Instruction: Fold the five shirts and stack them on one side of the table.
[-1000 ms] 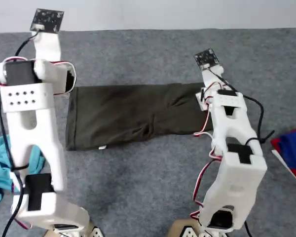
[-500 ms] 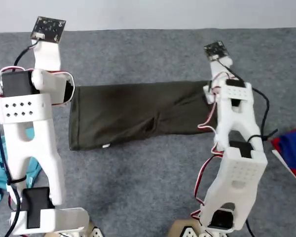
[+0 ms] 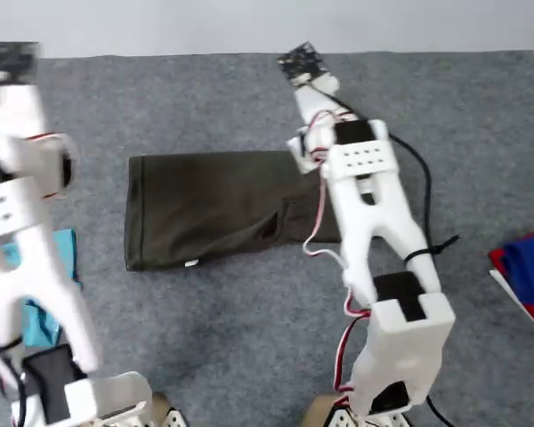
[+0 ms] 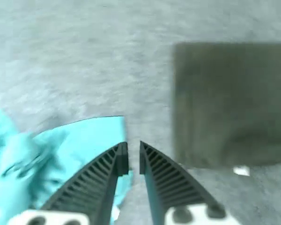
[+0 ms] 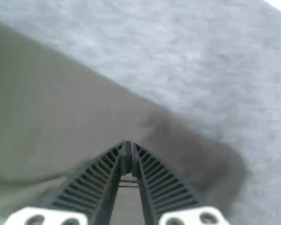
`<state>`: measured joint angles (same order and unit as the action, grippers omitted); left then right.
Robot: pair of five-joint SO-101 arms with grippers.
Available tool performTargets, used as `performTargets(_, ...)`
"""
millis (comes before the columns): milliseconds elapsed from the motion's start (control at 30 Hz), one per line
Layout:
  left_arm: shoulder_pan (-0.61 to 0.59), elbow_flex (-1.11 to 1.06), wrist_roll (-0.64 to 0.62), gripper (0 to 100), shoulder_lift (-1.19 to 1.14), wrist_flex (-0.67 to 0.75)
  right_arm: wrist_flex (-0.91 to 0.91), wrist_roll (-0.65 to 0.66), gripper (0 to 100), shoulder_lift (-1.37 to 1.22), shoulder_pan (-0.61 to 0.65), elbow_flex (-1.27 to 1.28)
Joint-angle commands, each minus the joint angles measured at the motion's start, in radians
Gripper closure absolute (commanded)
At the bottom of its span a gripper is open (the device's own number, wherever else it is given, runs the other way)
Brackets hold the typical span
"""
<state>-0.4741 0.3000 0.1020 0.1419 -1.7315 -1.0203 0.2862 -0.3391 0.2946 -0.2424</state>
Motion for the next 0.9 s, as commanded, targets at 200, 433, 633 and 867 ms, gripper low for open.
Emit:
performTargets(200, -0.316, -0.012, 0.005, 95, 0.132, -0.012, -0.025, -0.399, 90.2, 0.076, 0.213, -0.060)
performTargets(433, -0.439, -0.128, 0.006, 95, 0.173, -0.009, 0.113, -0.497, 81.2, 0.013, 0.358, -0.060)
performTargets(633, -0.459, -0.211, 0.008, 95, 0.235, -0.006, 0.242, -0.499, 79.5, -0.111, 0.424, -0.061)
performTargets(867, -0.457, -0.231, 0.049, 95, 0.264, -0.006, 0.364, -0.500, 68.8, -0.170, 0.526, -0.061)
